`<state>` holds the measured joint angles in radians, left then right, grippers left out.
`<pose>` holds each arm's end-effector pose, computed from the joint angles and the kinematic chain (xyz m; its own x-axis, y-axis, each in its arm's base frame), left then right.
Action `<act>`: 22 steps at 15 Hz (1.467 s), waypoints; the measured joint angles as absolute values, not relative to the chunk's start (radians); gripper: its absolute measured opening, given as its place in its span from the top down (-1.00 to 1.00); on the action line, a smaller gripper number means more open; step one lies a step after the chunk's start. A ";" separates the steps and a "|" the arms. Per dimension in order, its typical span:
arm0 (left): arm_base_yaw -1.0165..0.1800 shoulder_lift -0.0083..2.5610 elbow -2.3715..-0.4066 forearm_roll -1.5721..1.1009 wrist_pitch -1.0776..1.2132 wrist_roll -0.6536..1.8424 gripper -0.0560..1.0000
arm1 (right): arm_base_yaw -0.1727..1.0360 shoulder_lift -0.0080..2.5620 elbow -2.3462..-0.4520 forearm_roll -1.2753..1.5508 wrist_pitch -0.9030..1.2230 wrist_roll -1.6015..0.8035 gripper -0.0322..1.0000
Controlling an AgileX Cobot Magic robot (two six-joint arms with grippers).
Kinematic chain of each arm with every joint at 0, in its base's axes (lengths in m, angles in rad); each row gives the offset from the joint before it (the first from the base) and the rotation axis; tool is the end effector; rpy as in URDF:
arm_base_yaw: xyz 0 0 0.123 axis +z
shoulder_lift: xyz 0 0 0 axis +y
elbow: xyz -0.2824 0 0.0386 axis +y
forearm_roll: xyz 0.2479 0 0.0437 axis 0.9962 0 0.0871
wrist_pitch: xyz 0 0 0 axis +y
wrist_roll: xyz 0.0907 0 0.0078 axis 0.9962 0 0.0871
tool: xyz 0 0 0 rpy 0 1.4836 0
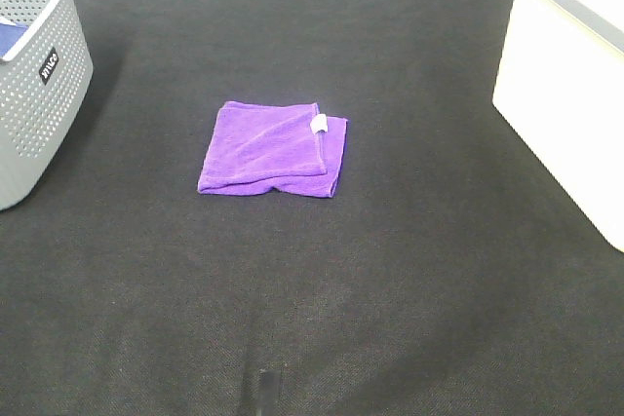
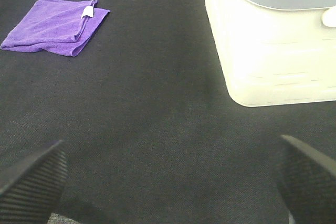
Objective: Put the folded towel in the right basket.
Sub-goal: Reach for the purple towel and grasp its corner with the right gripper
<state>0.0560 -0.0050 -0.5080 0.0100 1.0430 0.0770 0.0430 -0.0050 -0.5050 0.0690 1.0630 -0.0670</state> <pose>-0.0059 0.0005 0.2808 -0.4316 0.0579 -0.9002 -0.0285 0.9966 0.0777 -0.0066 0.0052 0.2785 -0.4443 -0.0525 -0.8943 -0.1116 0.9937 -0.0029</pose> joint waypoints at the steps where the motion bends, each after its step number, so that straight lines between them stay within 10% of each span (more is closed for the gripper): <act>1: 0.056 -0.005 -0.508 0.010 1.043 0.077 -0.99 | 0.043 -0.005 -0.505 0.069 1.063 -0.067 -0.95; 6: 0.056 -0.005 -0.508 0.010 1.043 0.077 -0.99 | 0.043 0.016 -0.510 0.071 1.066 -0.067 -0.95; 22: 0.056 -0.005 -0.508 0.010 1.043 0.077 -0.99 | 0.119 1.542 -1.350 0.595 0.908 -0.149 -0.90</act>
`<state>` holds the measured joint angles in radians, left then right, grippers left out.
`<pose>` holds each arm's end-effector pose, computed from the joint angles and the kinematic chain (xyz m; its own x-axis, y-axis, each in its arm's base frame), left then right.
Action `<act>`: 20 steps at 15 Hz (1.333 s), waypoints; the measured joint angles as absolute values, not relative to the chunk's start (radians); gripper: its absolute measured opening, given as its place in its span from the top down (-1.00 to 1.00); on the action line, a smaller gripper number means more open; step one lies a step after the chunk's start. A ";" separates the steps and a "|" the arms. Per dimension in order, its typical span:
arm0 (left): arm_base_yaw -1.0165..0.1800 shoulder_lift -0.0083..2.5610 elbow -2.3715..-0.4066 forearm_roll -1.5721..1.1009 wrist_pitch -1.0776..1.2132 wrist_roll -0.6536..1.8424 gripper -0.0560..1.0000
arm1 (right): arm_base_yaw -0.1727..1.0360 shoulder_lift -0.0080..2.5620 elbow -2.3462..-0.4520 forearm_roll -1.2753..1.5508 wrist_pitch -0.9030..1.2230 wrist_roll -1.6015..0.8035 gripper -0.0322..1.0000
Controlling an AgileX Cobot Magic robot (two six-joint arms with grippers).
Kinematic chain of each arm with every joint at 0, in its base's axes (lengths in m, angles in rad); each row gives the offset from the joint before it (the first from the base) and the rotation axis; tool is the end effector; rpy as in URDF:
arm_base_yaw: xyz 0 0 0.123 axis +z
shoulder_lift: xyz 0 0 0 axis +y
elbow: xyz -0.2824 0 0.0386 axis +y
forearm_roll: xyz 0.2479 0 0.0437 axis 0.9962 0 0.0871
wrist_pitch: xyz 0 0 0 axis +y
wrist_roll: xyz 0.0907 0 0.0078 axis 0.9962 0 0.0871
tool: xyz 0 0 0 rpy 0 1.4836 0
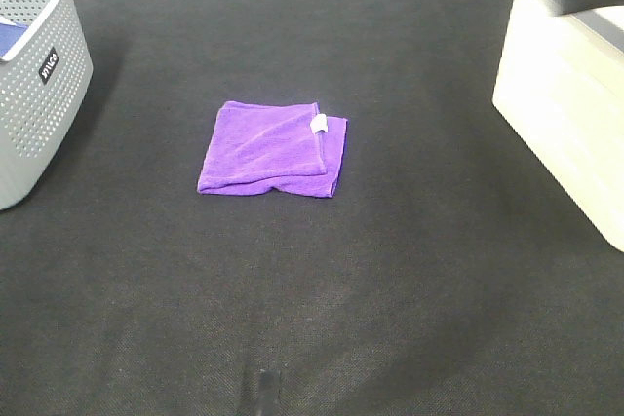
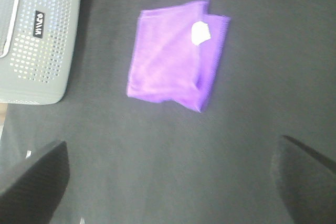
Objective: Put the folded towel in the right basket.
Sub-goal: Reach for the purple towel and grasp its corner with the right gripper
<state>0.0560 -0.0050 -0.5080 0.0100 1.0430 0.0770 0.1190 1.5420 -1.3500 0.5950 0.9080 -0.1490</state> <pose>-0.0059 0.0005 0.2808 -0.4316 0.0579 -0.9002 -0.0285 0.9966 0.0777 0.3244 0.0793 0.3370 -0.8567 0.1173 -0.5024 -0.1691 0.8561 0.4883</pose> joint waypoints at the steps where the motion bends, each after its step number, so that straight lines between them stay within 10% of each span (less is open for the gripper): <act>1: 0.056 -0.005 -0.508 0.010 1.043 0.077 -0.99 | 0.157 1.637 -1.410 0.601 0.904 -0.154 -0.89; 8: 0.056 -0.005 -0.508 0.010 1.043 0.077 -0.99 | 0.216 2.198 -1.857 0.695 0.935 -0.163 -0.88; 20: 0.056 -0.005 -0.508 0.010 1.043 0.077 -0.99 | 0.228 2.450 -1.889 0.673 0.884 -0.118 -0.87</act>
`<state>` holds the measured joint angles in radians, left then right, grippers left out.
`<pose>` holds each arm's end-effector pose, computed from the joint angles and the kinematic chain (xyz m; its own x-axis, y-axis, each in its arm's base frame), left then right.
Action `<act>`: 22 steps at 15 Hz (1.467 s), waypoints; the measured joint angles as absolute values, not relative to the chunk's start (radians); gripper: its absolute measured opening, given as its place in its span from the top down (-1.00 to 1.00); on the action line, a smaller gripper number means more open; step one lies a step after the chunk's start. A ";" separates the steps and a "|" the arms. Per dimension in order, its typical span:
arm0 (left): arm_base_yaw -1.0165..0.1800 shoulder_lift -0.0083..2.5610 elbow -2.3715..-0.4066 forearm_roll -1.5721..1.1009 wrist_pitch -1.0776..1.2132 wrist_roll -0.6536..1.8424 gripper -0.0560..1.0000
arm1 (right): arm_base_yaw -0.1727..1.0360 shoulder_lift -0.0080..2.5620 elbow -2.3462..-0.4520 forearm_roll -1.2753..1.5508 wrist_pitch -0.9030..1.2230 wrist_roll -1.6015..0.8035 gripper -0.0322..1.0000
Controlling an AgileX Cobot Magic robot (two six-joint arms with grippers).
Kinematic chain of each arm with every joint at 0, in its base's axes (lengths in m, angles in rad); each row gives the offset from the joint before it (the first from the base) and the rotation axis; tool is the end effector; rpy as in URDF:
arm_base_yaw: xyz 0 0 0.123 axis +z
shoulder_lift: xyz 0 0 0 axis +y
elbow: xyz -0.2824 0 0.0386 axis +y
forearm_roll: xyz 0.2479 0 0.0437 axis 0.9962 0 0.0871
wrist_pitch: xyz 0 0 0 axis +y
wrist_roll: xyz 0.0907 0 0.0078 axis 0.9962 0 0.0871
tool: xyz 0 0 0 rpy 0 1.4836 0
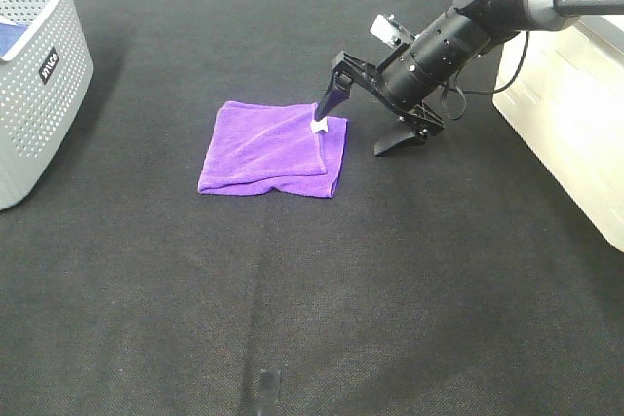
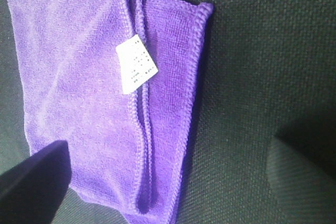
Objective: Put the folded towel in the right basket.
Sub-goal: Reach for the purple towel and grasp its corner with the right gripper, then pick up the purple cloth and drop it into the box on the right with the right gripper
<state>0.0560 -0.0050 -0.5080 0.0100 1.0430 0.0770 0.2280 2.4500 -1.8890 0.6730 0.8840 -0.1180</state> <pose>-0.0059 0.0005 0.2808 -0.4316 0.0579 -0.9002 -0.0285 0.9966 0.0777 0.4785 0.1561 0.1032 -0.9850 0.0799 -0.1530 -0.0158 0.8413 0.5404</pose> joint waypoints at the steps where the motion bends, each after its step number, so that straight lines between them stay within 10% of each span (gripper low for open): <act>1: 0.056 -0.005 -0.508 0.010 1.043 0.077 -0.99 | 0.228 2.460 -1.897 0.679 0.887 -0.117 -0.85; 10: 0.056 -0.005 -0.508 0.010 1.043 0.077 -0.99 | 0.374 2.529 -1.932 0.810 0.761 -0.117 -0.60; 18: 0.056 -0.005 -0.508 0.010 1.043 0.077 -0.99 | 0.420 2.560 -1.950 0.765 0.709 -0.117 0.82; 22: 0.056 -0.005 -0.508 0.010 1.043 0.077 -0.99 | 0.421 2.486 -1.958 0.653 0.825 -0.117 0.82</act>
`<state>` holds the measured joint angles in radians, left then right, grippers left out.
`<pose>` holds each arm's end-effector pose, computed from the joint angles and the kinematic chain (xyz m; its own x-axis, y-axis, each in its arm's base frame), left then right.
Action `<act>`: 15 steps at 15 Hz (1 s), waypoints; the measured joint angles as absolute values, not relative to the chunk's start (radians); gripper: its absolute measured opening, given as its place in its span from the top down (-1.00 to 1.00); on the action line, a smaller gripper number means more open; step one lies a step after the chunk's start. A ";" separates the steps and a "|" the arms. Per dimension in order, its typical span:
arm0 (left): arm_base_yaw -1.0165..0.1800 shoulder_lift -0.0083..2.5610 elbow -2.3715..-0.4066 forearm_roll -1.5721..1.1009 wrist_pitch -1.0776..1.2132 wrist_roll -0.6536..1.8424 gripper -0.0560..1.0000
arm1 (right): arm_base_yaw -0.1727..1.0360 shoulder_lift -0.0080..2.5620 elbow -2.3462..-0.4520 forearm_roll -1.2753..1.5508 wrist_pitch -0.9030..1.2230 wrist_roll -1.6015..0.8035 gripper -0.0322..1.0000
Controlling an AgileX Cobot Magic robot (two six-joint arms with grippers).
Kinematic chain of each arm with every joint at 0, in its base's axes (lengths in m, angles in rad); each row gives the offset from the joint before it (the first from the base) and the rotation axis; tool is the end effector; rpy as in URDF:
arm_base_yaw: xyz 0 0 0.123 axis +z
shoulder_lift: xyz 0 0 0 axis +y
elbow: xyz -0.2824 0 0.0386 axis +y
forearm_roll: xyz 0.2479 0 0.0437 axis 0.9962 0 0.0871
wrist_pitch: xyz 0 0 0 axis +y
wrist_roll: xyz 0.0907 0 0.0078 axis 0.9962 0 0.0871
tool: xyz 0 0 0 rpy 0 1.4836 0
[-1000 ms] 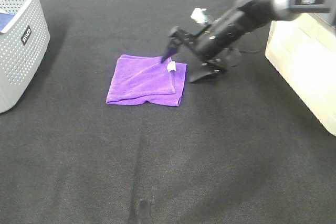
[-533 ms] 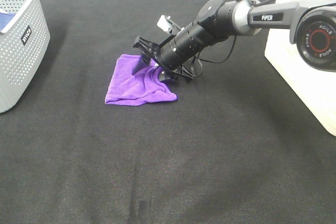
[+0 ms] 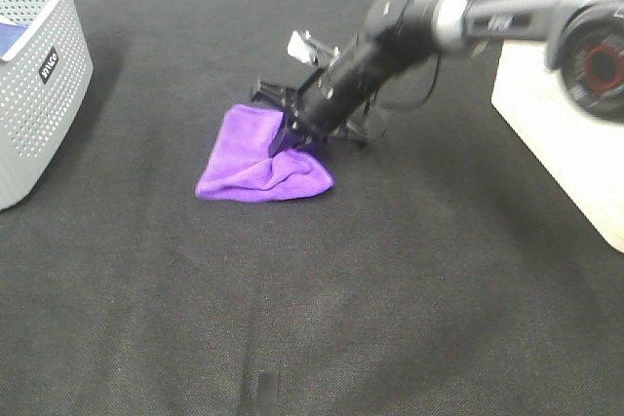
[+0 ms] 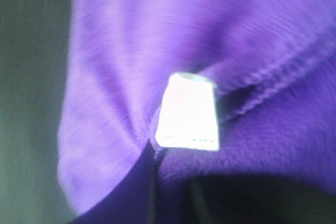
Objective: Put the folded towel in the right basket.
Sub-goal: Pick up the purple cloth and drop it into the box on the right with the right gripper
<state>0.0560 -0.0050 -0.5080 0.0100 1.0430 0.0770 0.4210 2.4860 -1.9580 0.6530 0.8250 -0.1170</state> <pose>-0.0059 0.0005 0.2808 -0.4316 0.0579 -0.9002 -0.0285 0.9966 0.0777 0.4549 0.2483 0.1030 -0.9677 -0.0863 -0.2370 -0.2024 0.8264 0.5254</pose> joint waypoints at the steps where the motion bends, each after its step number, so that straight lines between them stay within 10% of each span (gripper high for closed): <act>1: 0.056 -0.005 -0.508 0.010 1.043 0.077 -0.99 | 0.415 2.439 -1.984 0.628 0.887 -0.117 0.82; 15: 0.056 -0.005 -0.508 0.010 1.043 0.077 -0.99 | -0.199 2.016 -2.333 0.156 1.212 -0.145 0.82</act>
